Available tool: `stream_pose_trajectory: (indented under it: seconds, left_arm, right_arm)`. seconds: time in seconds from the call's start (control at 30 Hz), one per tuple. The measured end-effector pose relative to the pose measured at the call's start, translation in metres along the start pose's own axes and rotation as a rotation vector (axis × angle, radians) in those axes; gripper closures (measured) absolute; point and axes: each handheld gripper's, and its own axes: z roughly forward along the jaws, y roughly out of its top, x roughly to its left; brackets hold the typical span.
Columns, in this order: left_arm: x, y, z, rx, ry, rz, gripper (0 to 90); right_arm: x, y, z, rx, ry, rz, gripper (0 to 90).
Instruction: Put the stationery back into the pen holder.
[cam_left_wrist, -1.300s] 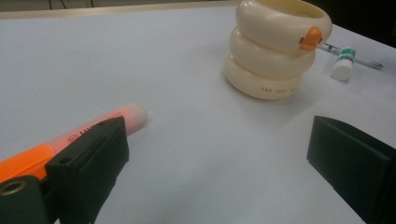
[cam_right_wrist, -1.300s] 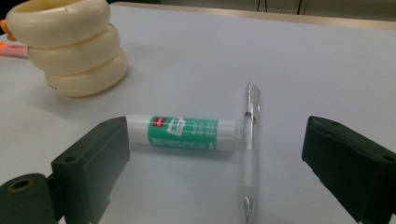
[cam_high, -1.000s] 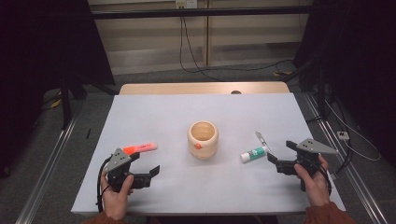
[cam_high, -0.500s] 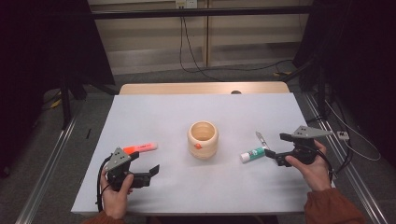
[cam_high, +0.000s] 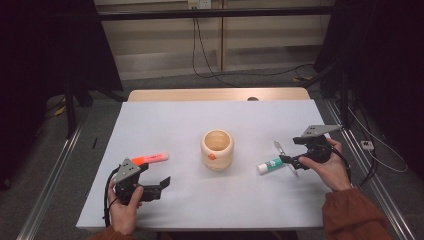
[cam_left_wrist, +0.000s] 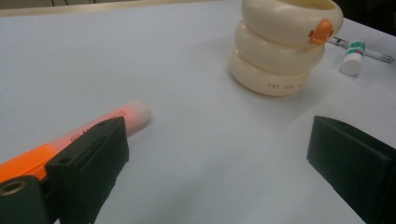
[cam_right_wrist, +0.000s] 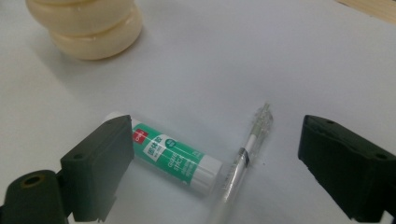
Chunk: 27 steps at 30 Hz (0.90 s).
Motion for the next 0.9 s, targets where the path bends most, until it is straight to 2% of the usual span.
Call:
stream_pose_trajectory:
  seconds: [0.1,0.2,0.33,0.37,0.47,0.53,0.67,0.73,0.9]
  left_arm:
    - [0.000,0.000,0.000,0.002,0.000,0.003,5.4]
    - [0.001,-0.001,0.000,0.004,0.004,-0.001,5.4]
    - [0.001,-0.001,0.000,0.006,0.007,-0.001,5.4]
    - [0.001,-0.001,0.000,0.006,0.011,0.001,5.4]
    - [0.001,-0.001,-0.001,0.007,0.012,-0.002,5.4]
    - [0.002,-0.001,-0.001,0.008,0.011,0.001,5.4]
    - [0.002,-0.002,-0.001,0.008,0.008,0.000,5.4]
    - [0.002,-0.002,-0.001,0.005,0.008,-0.002,5.4]
    - [0.002,-0.002,-0.001,0.008,0.007,-0.002,5.4]
  right_arm:
    - [0.001,0.005,0.006,0.043,0.033,-0.073,9.8]
    - [0.002,0.011,0.011,0.065,0.053,-0.123,9.3]
    - [0.003,0.020,0.015,0.105,0.102,-0.190,10.6]
    - [0.004,0.022,0.018,0.135,0.134,-0.214,11.4]
    - [0.006,0.027,0.026,0.204,0.138,-0.305,12.6]
    - [0.009,0.029,0.031,0.236,0.170,-0.338,12.4]
    - [0.012,0.035,0.037,0.280,0.201,-0.405,13.2]
    - [0.014,0.038,0.041,0.296,0.208,-0.426,10.6]
    - [0.017,0.040,0.049,0.345,0.245,-0.479,17.9]
